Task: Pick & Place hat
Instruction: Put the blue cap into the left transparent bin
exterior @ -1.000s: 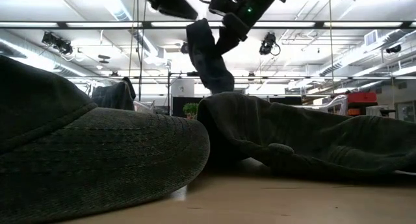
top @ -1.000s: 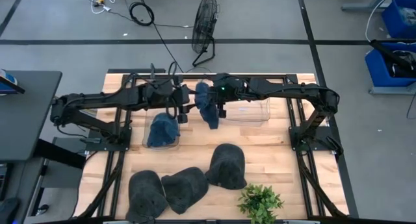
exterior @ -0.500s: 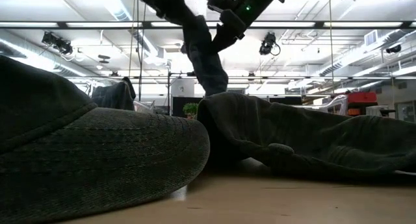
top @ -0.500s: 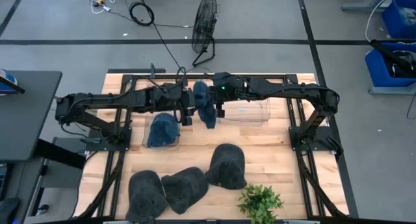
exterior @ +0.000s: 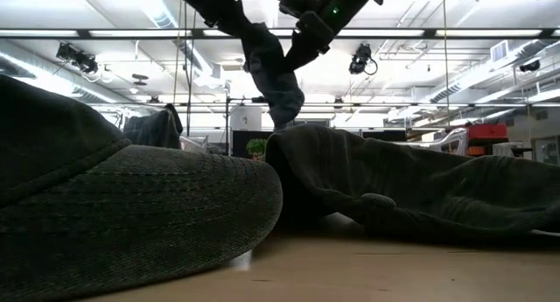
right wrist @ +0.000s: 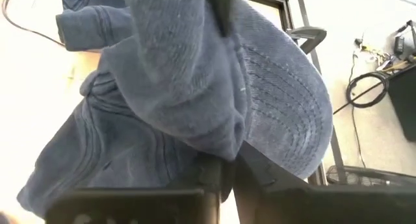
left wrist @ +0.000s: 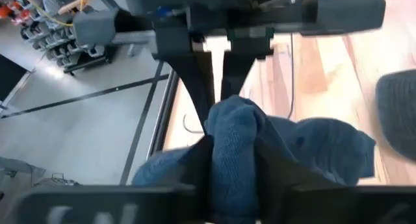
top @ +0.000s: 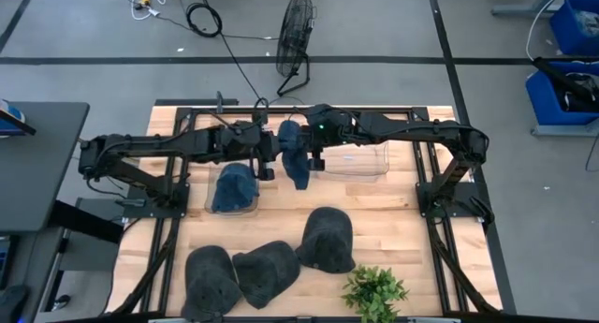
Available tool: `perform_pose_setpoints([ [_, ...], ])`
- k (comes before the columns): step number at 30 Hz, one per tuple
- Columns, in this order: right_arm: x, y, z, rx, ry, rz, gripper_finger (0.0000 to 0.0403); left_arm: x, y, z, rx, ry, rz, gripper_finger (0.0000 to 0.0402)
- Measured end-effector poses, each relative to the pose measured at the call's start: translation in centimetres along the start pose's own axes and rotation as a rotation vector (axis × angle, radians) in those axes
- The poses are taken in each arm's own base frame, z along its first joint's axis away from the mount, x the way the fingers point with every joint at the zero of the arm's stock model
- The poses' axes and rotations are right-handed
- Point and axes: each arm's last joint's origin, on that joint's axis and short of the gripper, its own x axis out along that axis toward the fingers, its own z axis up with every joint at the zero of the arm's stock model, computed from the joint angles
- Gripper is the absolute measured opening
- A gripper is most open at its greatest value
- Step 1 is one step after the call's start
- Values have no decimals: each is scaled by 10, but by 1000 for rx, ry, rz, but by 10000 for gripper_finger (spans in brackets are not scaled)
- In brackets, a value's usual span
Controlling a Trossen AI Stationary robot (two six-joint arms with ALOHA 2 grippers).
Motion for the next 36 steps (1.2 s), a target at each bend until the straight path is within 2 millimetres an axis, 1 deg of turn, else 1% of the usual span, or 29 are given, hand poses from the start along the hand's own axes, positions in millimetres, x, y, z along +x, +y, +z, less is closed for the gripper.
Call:
perform_pose_setpoints([
  [2,0,-1,0,-1,9,-24,42,0,0,-2,4,16,-5,28],
  [3,0,-1,0,-4,14,-39,51,0,-1,-3,3,27,-8,18],
  [8,0,-3,-1,-4,38,-96,102,0,-1,-4,-114,44,12,21],
  [11,-1,-3,-2,-4,50,-117,131,-1,-1,-5,-161,78,75,17],
  [13,-1,-3,-2,-5,66,-136,146,-6,-1,-5,-158,93,122,12],
  [15,-1,-4,-4,-7,92,-160,158,-17,0,-3,-160,89,179,12],
  [19,-3,-1,-8,8,155,-195,167,-50,4,-3,-205,84,251,17],
  [24,-8,8,-6,-23,174,-188,161,-98,11,-11,-357,50,229,12],
  [28,-8,10,-5,-47,169,-185,154,-129,11,-14,-438,-17,184,13],
  [30,-8,10,-5,-46,170,-186,152,-140,11,-18,-484,-26,168,15],
  [32,-8,10,-6,-44,176,-184,150,-148,10,-25,-528,12,180,15],
  [34,-8,10,-6,-44,178,-184,151,-151,6,-35,-563,89,218,12],
  [36,-8,10,-6,-48,180,-183,150,-150,0,-44,-605,145,260,12],
])
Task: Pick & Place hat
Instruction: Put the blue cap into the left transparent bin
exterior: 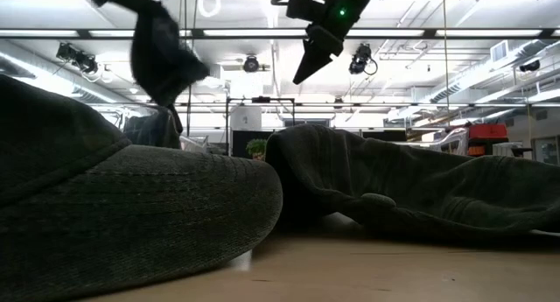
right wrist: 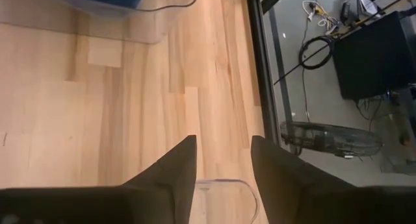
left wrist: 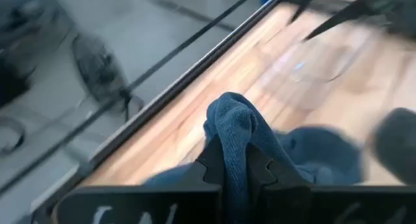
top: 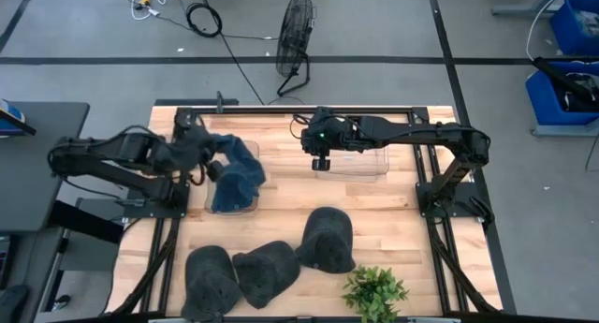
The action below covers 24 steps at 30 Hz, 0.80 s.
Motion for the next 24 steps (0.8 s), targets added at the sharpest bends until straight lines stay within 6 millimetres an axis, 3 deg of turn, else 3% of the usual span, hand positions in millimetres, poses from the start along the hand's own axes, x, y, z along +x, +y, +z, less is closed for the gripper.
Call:
perform_pose_setpoints([
  [8,0,0,1,-7,-5,-2,150,31,-18,-45,-96,16,50,15],
  [15,0,0,1,-22,-6,-2,150,35,-25,-40,-163,-72,11,16],
  [24,0,0,1,-25,-7,-2,150,37,-18,-65,-260,176,22,29],
])
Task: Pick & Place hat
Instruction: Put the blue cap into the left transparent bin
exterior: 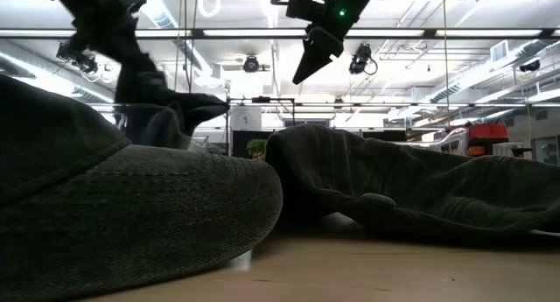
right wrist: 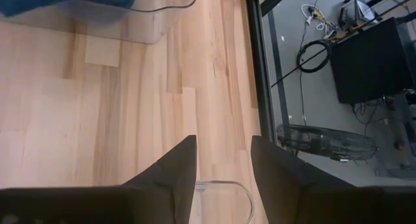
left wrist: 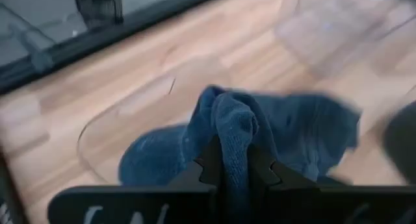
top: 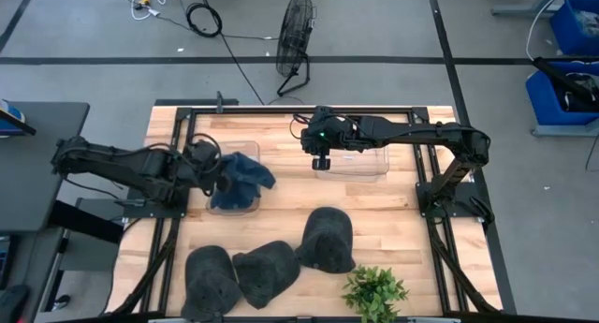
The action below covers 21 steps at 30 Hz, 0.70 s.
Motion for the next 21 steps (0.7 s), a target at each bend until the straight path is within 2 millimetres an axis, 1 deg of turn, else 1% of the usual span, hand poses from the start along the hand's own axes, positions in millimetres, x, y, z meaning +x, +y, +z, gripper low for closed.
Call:
perform_pose_setpoints([
  [3,0,0,0,-3,0,0,150,2,0,-3,-5,28,-8,34],
  [6,0,0,0,-2,-4,-2,150,2,-1,-4,1,61,-31,54],
  [8,0,0,1,-1,-5,-2,150,2,-1,-5,25,76,-42,73],
  [15,0,0,1,-3,-7,-3,150,1,-2,-5,29,121,-78,150],
  [18,0,0,1,-19,-7,-3,150,-11,-7,8,-6,142,-162,170],
  [21,0,0,1,-24,-7,-3,150,-27,-12,24,-30,131,-248,177],
])
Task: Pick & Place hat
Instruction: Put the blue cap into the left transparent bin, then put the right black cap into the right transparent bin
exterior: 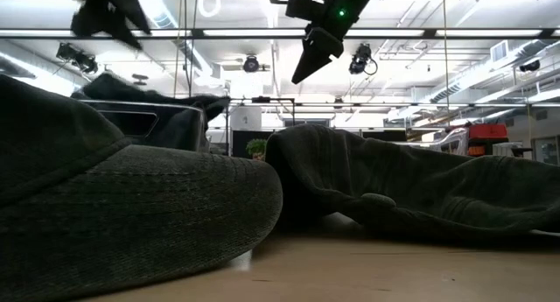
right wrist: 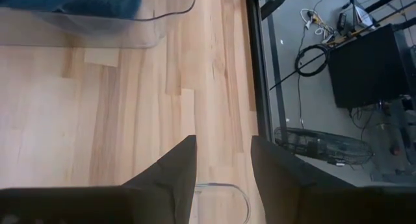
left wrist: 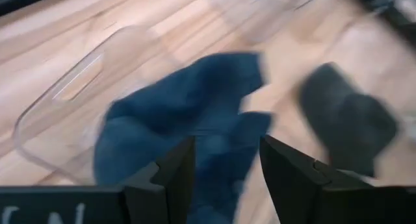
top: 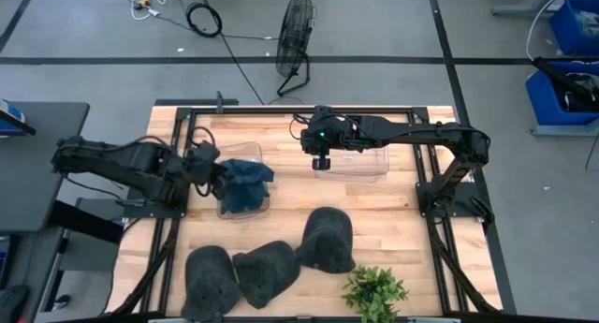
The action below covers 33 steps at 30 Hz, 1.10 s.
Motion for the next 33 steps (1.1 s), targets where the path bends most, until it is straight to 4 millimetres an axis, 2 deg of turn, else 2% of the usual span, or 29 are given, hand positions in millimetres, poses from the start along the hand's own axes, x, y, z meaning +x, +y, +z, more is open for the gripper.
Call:
perform_pose_setpoints([
  [5,0,0,0,0,0,0,150,-22,-12,15,116,-73,-97,171],
  [9,0,0,-1,8,7,4,150,-22,-15,13,252,-69,-107,161],
  [14,-3,4,-5,17,57,34,150,-4,-26,8,320,-66,-100,156],
  [19,-14,16,-4,80,55,115,150,14,-36,9,373,-62,-54,156],
  [25,-31,54,-5,130,121,444,150,34,-43,9,379,-40,-6,156],
  [29,-39,83,-1,219,184,516,150,40,-46,8,385,-31,4,156],
  [33,-41,118,-2,232,208,554,150,41,-46,6,397,-20,9,156],
])
